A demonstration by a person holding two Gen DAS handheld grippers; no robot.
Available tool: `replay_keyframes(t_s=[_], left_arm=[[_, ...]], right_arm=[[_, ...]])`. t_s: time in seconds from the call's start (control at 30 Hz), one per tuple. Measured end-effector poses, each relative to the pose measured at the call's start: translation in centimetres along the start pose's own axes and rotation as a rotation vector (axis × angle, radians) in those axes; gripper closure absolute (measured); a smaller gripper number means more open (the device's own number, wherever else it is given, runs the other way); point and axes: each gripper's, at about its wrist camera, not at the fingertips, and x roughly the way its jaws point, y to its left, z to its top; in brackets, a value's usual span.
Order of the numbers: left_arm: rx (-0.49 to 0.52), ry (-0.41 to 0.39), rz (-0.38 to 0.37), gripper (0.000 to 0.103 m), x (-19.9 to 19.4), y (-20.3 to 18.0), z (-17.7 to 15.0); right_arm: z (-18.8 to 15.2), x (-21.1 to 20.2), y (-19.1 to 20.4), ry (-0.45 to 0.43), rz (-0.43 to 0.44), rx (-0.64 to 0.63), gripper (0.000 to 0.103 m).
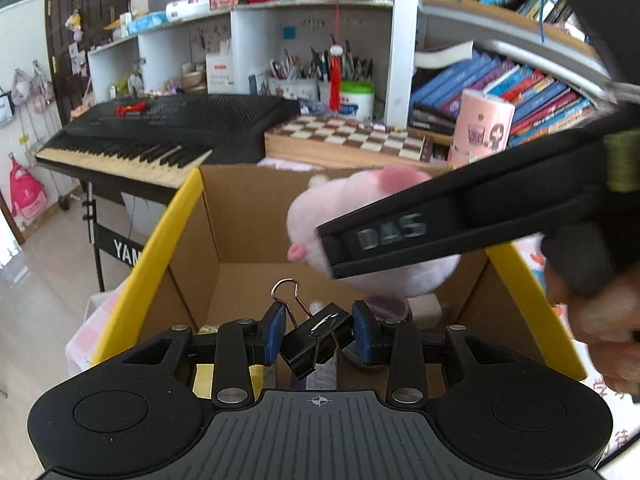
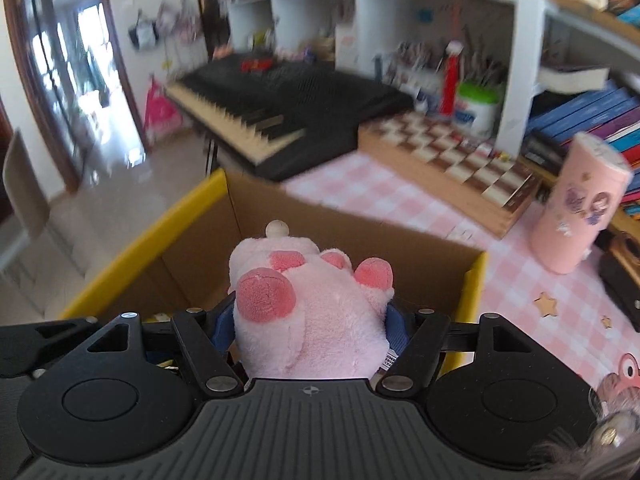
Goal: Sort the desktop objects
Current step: 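Lower both grippers into the yellow box and open them, releasing clip and pig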
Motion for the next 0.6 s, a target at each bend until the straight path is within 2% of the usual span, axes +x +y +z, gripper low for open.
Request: replay_keyframes(t_s=[0.17, 0.43, 0.6], left_arm=[[0.006, 0.044, 0.002, 0.068, 0.9, -0.3, -0.6], [-0.007, 0.039, 0.019, 0.067, 0.5, -0.1, -0.8], [-0.011, 0.004, 0.018, 0.050, -0.7, -0.2, -0.7]], right_arm=[[0.2, 3.1, 0.1, 0.106, -0.001, -0.004, 0.034], [0.2, 3.7, 0.2, 0.113, -0.001, -0.007, 0.027], [0.7, 2.8, 0.2, 0.058, -0.016, -0.020, 0.016]])
